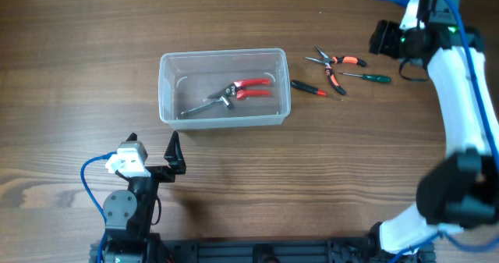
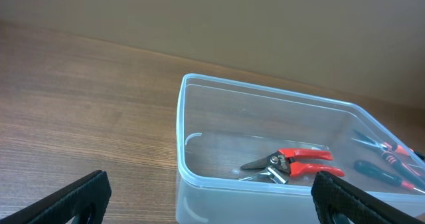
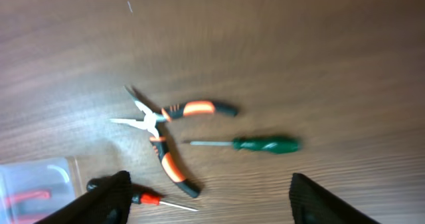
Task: Pack container
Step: 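Reach the right gripper to the green-handled screwdriver and grasp it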
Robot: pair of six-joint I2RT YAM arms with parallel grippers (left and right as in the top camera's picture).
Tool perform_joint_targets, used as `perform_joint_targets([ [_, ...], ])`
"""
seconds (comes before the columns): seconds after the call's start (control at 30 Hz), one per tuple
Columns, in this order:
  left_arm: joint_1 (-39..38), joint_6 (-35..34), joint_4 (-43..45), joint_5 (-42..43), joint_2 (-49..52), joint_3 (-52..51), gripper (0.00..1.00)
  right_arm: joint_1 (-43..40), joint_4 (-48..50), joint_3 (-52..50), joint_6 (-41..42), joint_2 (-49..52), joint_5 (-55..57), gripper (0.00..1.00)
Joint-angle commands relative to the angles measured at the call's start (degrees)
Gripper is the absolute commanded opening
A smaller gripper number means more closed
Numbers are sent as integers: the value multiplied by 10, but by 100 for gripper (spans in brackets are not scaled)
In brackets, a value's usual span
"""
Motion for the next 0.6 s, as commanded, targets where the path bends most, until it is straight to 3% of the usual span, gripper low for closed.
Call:
perform_joint_targets([
  [0.0, 3, -5, 0, -2, -1, -2, 100, -17, -3, -3, 114, 50, -86, 68],
  [0.23, 3, -5, 0, -2, -1, -2, 100, -42, 3, -3, 194, 111, -88, 63],
  [0.27, 3, -5, 0, -2, -1, -2, 100, -43, -2, -3, 220, 114, -80, 58],
  [0.43, 3, -5, 0, -2, -1, -3, 100, -44, -19, -3, 404, 115, -32, 62],
  [0.57, 3, -5, 0, -2, -1, -3, 100, -44, -8, -3, 475, 115, 3, 59],
])
